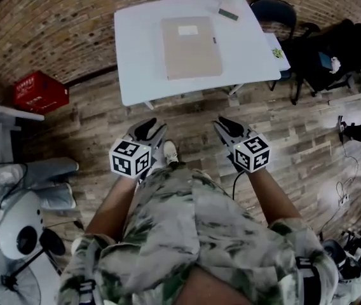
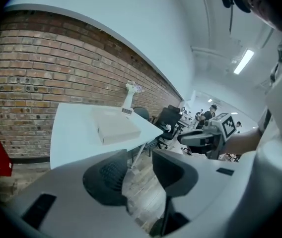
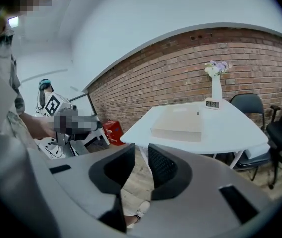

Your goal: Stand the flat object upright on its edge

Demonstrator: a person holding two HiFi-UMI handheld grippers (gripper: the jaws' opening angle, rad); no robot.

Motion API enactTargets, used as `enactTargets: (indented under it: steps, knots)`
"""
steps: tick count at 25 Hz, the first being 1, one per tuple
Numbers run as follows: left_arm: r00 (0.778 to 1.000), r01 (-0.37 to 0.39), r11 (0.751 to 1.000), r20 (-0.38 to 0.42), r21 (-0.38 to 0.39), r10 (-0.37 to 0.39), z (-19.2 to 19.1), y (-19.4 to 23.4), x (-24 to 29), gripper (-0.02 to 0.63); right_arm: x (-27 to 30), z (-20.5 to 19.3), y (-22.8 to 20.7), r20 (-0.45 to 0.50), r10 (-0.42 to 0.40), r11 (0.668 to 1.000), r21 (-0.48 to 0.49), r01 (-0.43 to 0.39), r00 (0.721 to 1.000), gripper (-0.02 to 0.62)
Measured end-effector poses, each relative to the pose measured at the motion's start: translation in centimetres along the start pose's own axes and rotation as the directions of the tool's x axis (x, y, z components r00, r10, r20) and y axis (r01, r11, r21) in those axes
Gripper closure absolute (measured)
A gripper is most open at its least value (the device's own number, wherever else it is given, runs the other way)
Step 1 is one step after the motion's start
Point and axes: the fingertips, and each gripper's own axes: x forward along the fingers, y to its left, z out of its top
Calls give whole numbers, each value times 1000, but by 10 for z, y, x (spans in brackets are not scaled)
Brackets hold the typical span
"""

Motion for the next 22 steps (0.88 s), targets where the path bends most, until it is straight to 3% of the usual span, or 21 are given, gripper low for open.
enactTargets:
  steps: [8,13,22]
  knots:
    - [998,57,998,-22,-16,-57,40,65,34,442,54,43,-51,-8,-89,996,28,89,996,469]
    - [994,95,994,-43,-45,-97,57,92,63,439,78,57,-92,-1,-135,983,122,134,991,442]
    - [996,71,984,-45,-165,-79,85,143,128,437,132,79,-192,-42,-94,956,275,102,995,433]
